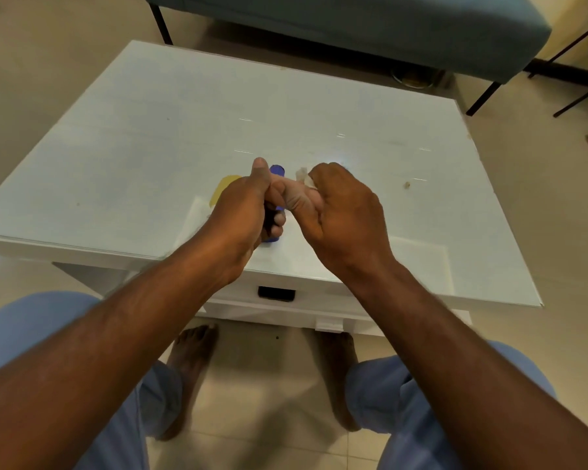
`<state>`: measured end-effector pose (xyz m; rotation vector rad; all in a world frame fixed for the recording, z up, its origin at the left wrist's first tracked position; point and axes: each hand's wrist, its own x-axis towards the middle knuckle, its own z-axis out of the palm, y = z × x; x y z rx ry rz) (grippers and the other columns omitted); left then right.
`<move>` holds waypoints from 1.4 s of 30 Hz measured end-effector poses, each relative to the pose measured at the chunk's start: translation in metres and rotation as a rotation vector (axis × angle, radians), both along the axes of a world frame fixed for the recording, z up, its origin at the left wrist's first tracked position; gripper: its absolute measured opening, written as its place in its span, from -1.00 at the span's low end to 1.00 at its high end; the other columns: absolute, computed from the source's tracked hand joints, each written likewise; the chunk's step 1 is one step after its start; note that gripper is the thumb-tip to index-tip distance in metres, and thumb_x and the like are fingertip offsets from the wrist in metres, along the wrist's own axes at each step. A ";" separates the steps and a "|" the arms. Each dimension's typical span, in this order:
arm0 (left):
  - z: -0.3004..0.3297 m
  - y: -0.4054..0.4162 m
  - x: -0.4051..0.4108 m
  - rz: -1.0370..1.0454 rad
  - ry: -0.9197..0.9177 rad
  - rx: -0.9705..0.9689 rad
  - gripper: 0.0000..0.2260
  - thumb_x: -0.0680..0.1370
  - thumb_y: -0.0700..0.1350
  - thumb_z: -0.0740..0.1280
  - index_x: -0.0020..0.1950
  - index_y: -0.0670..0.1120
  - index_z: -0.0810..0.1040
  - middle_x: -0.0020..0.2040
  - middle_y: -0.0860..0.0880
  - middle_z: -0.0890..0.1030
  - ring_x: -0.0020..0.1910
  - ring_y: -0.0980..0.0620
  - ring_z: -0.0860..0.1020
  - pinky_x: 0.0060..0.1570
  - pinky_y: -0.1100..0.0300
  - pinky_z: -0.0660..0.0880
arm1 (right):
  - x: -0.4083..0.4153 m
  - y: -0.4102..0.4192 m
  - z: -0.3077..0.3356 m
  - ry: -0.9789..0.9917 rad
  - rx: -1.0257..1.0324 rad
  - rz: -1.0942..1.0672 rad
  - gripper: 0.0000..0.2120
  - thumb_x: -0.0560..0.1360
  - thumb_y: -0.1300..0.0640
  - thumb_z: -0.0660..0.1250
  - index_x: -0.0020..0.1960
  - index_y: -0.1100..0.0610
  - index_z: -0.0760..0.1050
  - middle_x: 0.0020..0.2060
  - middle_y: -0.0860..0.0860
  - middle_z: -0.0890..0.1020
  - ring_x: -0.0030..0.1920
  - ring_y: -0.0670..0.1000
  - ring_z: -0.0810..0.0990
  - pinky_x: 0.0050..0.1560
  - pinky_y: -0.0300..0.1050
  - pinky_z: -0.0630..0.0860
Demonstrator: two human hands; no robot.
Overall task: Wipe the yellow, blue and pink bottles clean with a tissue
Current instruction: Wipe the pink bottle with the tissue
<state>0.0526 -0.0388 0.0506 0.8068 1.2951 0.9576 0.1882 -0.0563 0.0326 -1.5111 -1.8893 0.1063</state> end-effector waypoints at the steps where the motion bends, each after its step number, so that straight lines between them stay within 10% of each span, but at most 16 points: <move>1: -0.002 0.000 -0.001 -0.007 -0.009 -0.001 -0.40 0.66 0.17 0.04 0.09 -0.38 0.51 -0.13 -0.25 0.49 -0.39 0.02 0.42 -0.34 0.17 0.42 | -0.001 0.000 0.000 -0.012 0.015 -0.030 -0.71 0.61 -0.14 0.32 -0.12 -0.01 0.30 -0.29 -0.12 0.34 -0.40 -0.08 0.29 -0.36 -0.31 0.12; 8: -0.006 0.002 -0.004 -0.009 -0.013 0.063 -0.44 0.64 0.18 0.11 0.09 -0.33 0.54 -0.16 -0.23 0.54 -0.29 -0.07 0.48 -0.21 0.04 0.46 | -0.002 -0.002 0.004 0.152 0.011 -0.075 -0.62 0.56 -0.28 0.33 0.03 0.04 0.50 -0.29 -0.15 0.50 -0.37 -0.11 0.52 -0.37 -0.37 0.36; 15: -0.009 0.000 0.002 -0.061 0.058 0.067 -0.63 0.66 0.06 0.09 0.02 -0.19 0.54 -0.16 -0.23 0.53 -0.32 -0.03 0.48 -0.25 0.06 0.48 | -0.002 0.000 0.003 0.361 0.003 0.069 -0.88 0.64 0.08 0.33 0.06 0.14 0.53 -0.07 -0.01 0.56 -0.12 -0.11 0.52 -0.13 -0.42 0.39; 22: -0.010 -0.004 0.002 -0.043 0.087 0.085 -0.66 0.64 -0.04 0.07 0.07 -0.12 0.61 0.00 -0.19 0.69 0.07 -0.24 0.63 0.12 -0.22 0.56 | -0.006 -0.007 0.000 0.325 -0.066 0.205 -0.65 0.53 0.05 0.46 0.26 0.17 0.58 0.05 0.02 0.61 0.02 -0.05 0.59 0.00 -0.23 0.54; 29: -0.027 0.010 0.008 -0.059 0.180 -0.039 -0.65 0.65 -0.11 0.08 -0.22 -0.25 0.48 -0.38 -0.18 0.46 -0.54 0.00 0.46 -0.49 0.21 0.45 | 0.004 0.001 0.011 0.217 0.032 0.008 -0.58 0.49 -0.12 0.50 -0.27 0.01 0.31 -0.38 -0.16 0.30 -0.36 -0.10 0.32 -0.32 -0.26 0.21; 35: -0.036 0.016 0.005 -0.094 0.296 0.000 -0.58 0.68 -0.04 0.11 -0.31 -0.20 0.45 -0.43 -0.15 0.48 -0.60 0.05 0.45 -0.56 0.31 0.45 | 0.010 0.002 0.014 0.285 -0.007 -0.019 -0.57 0.50 -0.12 0.49 -0.28 0.06 0.32 -0.36 -0.10 0.32 -0.35 -0.06 0.34 -0.35 -0.28 0.24; 42: -0.022 0.018 -0.003 -0.007 0.174 0.148 -0.68 0.65 0.06 0.19 0.29 -0.10 0.45 -0.01 -0.09 0.65 -0.11 -0.04 0.67 -0.10 0.09 0.61 | 0.030 0.019 0.002 0.160 -0.322 -0.192 -0.59 0.55 -0.26 0.35 0.01 0.11 0.54 -0.11 0.02 0.53 -0.21 0.00 0.55 -0.27 -0.10 0.57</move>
